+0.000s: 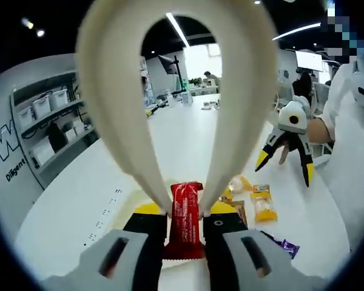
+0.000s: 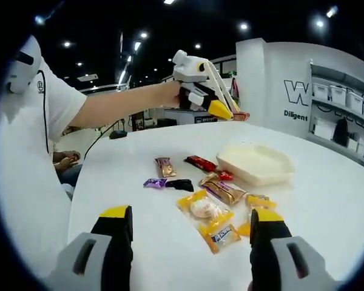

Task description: Place the target food into the container with the food tongs after gripping and lifting it, then release it inside without dropping or visibly crushing the food.

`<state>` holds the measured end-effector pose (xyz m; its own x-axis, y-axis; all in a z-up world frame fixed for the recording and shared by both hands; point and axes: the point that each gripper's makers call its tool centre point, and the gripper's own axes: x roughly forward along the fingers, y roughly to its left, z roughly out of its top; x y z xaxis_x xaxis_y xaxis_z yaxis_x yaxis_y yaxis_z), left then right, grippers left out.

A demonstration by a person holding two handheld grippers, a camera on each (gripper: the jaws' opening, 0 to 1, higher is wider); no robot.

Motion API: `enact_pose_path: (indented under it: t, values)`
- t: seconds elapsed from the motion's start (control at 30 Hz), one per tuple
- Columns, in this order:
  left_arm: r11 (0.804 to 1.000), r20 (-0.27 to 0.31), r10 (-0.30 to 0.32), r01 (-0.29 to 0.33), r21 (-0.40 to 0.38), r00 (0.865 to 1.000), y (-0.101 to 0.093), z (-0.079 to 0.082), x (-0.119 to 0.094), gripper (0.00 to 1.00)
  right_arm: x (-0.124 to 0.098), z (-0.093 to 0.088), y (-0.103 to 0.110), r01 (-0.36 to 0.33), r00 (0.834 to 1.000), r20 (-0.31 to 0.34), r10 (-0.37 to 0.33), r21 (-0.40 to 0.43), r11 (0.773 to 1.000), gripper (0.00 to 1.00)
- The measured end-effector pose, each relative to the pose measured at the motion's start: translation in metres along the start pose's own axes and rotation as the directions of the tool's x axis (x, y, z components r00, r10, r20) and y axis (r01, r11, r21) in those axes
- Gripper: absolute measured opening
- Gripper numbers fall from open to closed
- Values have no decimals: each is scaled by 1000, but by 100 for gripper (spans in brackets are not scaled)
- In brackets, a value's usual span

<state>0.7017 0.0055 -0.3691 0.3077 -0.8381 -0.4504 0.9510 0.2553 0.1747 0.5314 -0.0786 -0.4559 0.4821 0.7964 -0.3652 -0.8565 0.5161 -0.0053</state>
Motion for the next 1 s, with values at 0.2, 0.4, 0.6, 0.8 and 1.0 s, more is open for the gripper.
enact_pose_path:
  t: [0.2,0.4,0.6,0.8,1.0]
  values:
    - [1000,-5,2,-2,2,1000,13,1,12,22,1,-1,0,1,1000,-4,-1,0,1000,78]
    - [1000,-22,9,-8,19,1000,25,-5,22,22,1,-1,-1,-1,1000,-3,1,2,1000,78]
    - [1000,-37,12,-12,13,999,37,-13,35,21,0,-2,-2,-4,1000,0,4,-1,1000,79]
    - [1000,-55,16,-17,-1,998,48,-22,53,21,-2,1,-6,16,1000,9,-16,-1,1000,79]
    - [1000,-78,10,-10,3,997,52,-34,64,21,-4,1,-9,31,999,6,-31,5,1000,80]
